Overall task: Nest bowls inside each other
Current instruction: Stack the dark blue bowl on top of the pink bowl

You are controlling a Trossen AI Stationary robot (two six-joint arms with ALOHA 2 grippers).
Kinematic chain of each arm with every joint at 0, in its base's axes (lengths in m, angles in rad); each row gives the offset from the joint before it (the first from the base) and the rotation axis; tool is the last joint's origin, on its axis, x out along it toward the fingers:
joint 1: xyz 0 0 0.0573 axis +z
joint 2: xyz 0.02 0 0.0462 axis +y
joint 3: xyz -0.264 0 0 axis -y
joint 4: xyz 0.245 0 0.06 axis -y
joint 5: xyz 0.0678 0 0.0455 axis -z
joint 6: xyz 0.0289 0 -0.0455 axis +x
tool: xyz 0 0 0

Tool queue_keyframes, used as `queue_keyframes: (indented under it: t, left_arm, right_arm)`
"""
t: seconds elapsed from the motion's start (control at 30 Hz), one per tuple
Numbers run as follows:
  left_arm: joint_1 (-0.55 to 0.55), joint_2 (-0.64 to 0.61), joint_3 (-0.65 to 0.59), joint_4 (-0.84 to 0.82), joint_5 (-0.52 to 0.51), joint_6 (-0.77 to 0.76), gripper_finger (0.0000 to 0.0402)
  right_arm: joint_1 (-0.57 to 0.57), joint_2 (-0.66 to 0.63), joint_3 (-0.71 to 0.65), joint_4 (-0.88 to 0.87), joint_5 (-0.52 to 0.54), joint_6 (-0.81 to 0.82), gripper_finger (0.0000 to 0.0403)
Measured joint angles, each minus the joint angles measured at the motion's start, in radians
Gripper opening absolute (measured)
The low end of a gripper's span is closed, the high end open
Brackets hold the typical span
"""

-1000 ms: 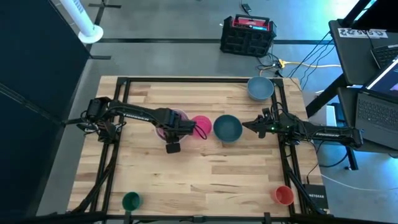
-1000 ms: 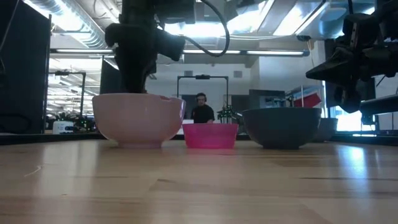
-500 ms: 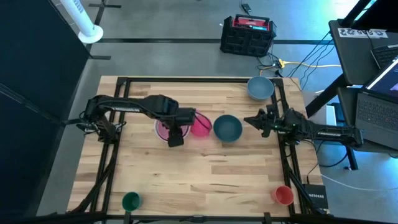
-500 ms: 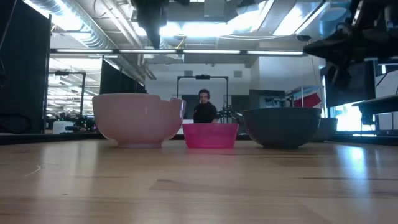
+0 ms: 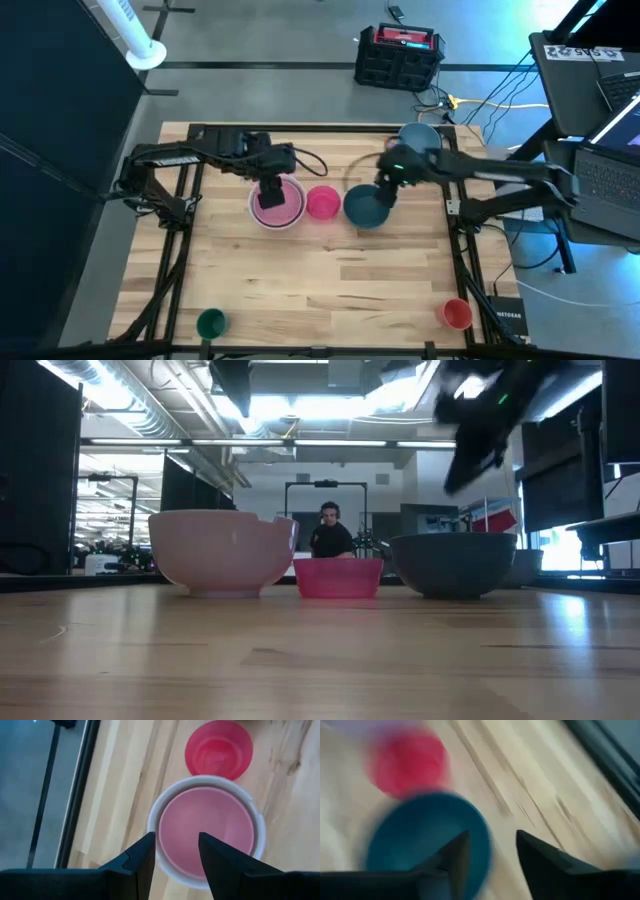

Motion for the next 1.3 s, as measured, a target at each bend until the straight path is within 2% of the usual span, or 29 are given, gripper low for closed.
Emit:
queue_keyframes:
  t: [0.1,0.23,0.7,0.8,0.87,0.93,1.07,1.1,1.3]
  left_arm:
    - [0.005,-0.021,-0.001,-0.015,0.000,0.004,0.0134]
    - [0.004,-0.062,-0.004,-0.023,0.000,0.007,0.0134]
    - [0.004,-0.301,-0.310,0.103,-0.006,-0.075,0.0134]
    - [0.003,-0.320,-0.341,0.106,-0.006,-0.080,0.0134]
    - [0.002,-0.326,-0.343,0.109,-0.006,-0.081,0.0134]
    - [0.002,-0.330,-0.343,0.111,-0.006,-0.080,0.0134]
    - [0.002,-0.330,-0.343,0.113,-0.006,-0.076,0.0134]
    - [0.002,-0.330,-0.343,0.113,-0.006,-0.076,0.0134]
    - [0.002,-0.330,-0.343,0.112,-0.006,-0.074,0.0134]
  right_arm:
    - [-0.051,0.120,0.051,-0.039,-0.079,-0.071,0.0205]
    - [-0.092,0.189,0.076,-0.033,-0.149,-0.118,0.0227]
    - [-0.117,0.297,0.078,-0.048,-0.171,-0.142,0.0230]
    - [-0.117,0.332,0.078,-0.042,-0.178,-0.150,0.0224]
    - [-0.117,0.350,0.078,-0.042,-0.179,-0.160,0.0204]
    - [-0.117,0.361,0.078,-0.043,-0.186,-0.164,0.0166]
    - [-0.117,0.364,0.078,-0.042,-0.197,-0.186,0.0035]
    - [-0.117,0.363,0.078,-0.042,-0.203,-0.192,0.0019]
    - [-0.111,0.344,0.159,-0.111,-0.225,-0.212,0.0001]
